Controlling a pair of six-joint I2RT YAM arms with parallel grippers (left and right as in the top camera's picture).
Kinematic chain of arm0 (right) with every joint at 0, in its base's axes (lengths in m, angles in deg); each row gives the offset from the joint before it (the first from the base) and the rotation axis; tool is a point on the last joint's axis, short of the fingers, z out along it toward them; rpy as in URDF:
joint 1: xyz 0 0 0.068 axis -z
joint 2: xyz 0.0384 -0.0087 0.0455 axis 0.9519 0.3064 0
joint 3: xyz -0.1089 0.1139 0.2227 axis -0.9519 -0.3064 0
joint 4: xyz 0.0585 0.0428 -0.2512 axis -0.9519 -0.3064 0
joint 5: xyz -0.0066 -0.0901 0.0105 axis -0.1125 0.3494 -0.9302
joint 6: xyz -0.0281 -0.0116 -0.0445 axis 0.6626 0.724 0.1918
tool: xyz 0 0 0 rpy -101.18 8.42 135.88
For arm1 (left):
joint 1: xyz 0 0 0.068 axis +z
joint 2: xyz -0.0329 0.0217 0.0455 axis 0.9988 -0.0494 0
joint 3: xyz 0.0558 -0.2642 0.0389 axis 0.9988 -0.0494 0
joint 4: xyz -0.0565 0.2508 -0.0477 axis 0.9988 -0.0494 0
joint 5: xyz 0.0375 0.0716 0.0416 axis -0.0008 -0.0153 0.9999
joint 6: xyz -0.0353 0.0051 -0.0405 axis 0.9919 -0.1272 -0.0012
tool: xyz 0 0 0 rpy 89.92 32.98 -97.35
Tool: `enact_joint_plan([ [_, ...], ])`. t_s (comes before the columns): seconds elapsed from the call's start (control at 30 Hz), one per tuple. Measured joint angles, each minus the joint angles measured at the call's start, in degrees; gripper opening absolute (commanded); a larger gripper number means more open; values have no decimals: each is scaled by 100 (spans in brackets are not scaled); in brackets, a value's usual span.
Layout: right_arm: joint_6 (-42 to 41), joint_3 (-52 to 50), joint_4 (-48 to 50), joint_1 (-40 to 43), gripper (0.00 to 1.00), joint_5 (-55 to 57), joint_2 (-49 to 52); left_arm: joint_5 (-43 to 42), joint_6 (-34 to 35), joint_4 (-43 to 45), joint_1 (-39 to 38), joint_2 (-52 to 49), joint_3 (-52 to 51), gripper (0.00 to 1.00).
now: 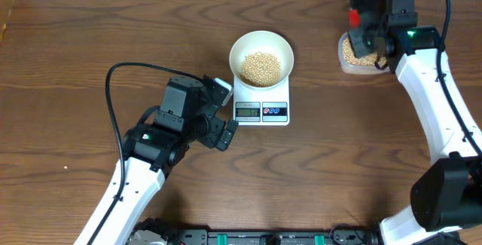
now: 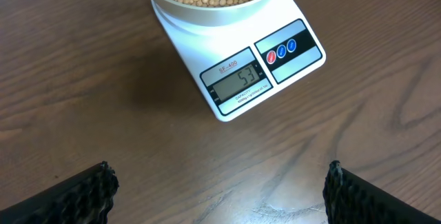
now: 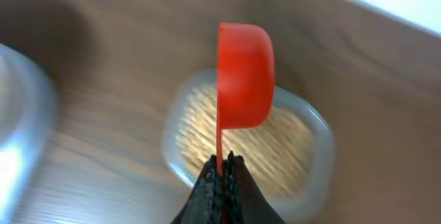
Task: Scoop item into bowl and weigh 50g on scale
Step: 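Dip the scoop into the soybean container and lift it filled, then carry the filled scoop with the right gripper over the bowl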
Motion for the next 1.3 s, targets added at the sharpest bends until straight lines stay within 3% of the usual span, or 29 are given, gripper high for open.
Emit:
enact_joint_plan([
  [0.23,-616,44,1119,-162,1,-2490,2,0,0,0,0,0,0,98],
  [0.47,-688,52,940,-791,1,-3248,208,0,0,0,0,0,0,98],
  [0.9,57,55,57,-1274,1,-2824,286,0,0,0,0,0,0,98],
  [1.3,422,57,24,-1510,1,-2041,820,0,0,0,0,0,0,98],
])
